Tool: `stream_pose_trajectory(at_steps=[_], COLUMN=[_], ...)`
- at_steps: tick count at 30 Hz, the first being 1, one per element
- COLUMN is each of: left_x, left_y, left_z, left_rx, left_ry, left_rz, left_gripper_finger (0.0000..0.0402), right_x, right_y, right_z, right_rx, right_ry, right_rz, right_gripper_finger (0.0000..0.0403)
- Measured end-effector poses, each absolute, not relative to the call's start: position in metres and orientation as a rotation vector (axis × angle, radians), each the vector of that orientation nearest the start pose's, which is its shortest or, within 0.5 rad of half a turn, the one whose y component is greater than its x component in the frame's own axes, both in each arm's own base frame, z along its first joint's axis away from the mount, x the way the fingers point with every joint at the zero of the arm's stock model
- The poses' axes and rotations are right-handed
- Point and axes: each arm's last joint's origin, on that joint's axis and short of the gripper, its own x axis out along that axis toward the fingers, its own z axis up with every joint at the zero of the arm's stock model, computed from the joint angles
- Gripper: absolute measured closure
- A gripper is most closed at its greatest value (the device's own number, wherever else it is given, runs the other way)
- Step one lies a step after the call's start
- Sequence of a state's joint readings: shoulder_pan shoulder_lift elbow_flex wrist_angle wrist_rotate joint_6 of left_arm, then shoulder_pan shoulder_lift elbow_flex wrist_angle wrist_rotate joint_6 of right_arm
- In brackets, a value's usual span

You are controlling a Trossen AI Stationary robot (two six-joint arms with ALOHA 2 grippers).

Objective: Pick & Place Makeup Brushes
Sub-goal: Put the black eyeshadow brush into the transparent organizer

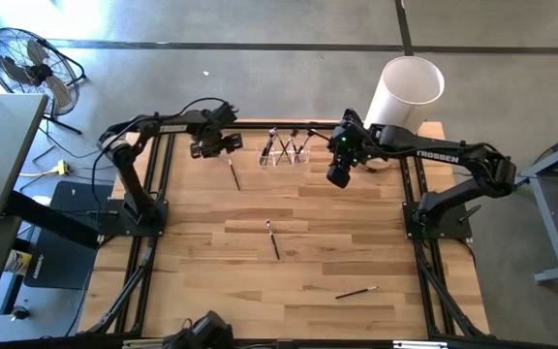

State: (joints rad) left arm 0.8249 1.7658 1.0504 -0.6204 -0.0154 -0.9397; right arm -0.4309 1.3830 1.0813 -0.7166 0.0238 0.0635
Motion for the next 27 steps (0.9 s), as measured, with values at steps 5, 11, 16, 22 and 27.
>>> stream_pose_trajectory(at_steps=[5, 11, 16, 22, 27], left_x=[0.224, 0.235, 0.237, 0.237, 0.238], left_y=[0.241, 0.239, 0.235, 0.234, 0.234], left_z=[0.149, 0.146, 0.143, 0.142, 0.141], left_rx=[-1.278, -1.226, -1.235, -1.266, -1.283], left_ry=[0.954, 1.039, 1.078, 1.092, 1.096], left_rz=[1.300, 1.317, 1.302, 1.263, 1.245], left_gripper_finger=[0.0190, 0.0190, 0.0213, 0.0285, 0.0357], right_x=[0.248, 0.248, 0.248, 0.248, 0.248], right_y=[-0.115, -0.116, -0.116, -0.116, -0.116], right_z=[0.265, 0.265, 0.265, 0.265, 0.265], right_rx=[0.264, 0.253, 0.254, 0.253, 0.254], right_ry=[0.993, 0.995, 0.994, 0.992, 0.992], right_rz=[-0.447, -0.481, -0.481, -0.482, -0.481], right_gripper_finger=[0.0249, 0.0249, 0.0249, 0.0249, 0.0249])
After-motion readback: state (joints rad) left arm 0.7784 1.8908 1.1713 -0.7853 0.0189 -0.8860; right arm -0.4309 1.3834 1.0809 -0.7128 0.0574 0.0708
